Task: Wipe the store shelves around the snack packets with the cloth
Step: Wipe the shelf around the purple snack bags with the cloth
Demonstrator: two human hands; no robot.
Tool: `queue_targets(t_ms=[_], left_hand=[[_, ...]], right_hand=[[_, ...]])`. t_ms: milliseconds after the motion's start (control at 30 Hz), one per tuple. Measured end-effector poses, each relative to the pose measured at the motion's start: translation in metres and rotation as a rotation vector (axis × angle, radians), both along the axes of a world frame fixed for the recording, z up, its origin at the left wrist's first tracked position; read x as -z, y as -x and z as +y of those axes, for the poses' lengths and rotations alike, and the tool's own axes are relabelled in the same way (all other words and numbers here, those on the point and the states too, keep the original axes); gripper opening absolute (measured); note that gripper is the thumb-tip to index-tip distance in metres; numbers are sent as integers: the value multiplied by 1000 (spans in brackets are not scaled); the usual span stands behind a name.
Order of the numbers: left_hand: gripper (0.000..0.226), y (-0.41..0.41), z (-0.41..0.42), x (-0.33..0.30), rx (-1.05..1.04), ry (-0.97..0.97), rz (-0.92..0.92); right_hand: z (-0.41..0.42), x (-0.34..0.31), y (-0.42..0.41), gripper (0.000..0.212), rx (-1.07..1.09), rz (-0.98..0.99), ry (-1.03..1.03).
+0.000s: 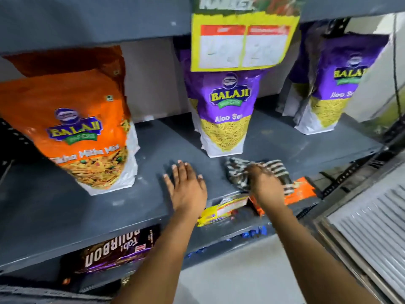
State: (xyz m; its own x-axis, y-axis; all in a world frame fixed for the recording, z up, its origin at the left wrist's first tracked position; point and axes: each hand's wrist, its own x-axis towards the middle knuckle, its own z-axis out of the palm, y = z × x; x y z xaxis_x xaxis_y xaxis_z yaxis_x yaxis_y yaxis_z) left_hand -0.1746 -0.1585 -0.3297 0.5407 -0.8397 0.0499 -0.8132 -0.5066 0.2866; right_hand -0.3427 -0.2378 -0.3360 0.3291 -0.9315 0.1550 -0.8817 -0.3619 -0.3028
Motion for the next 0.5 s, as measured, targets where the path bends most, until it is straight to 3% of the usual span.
queue_targets(t_ms=[67, 233, 367, 500], left_hand=[[54, 11, -24, -2, -27, 15, 62], [54, 14, -56, 8, -150, -14, 120], [54, 17, -59, 20, -169, -21, 41], [54, 18, -63, 21, -181, -46, 29]], right_hand=[[-24, -8, 24, 22, 167, 7, -70], [-9, 10, 10, 31, -225, 14, -2], [-64, -6, 56, 34, -31, -45, -9], [-116, -45, 49, 32, 36, -108, -98]])
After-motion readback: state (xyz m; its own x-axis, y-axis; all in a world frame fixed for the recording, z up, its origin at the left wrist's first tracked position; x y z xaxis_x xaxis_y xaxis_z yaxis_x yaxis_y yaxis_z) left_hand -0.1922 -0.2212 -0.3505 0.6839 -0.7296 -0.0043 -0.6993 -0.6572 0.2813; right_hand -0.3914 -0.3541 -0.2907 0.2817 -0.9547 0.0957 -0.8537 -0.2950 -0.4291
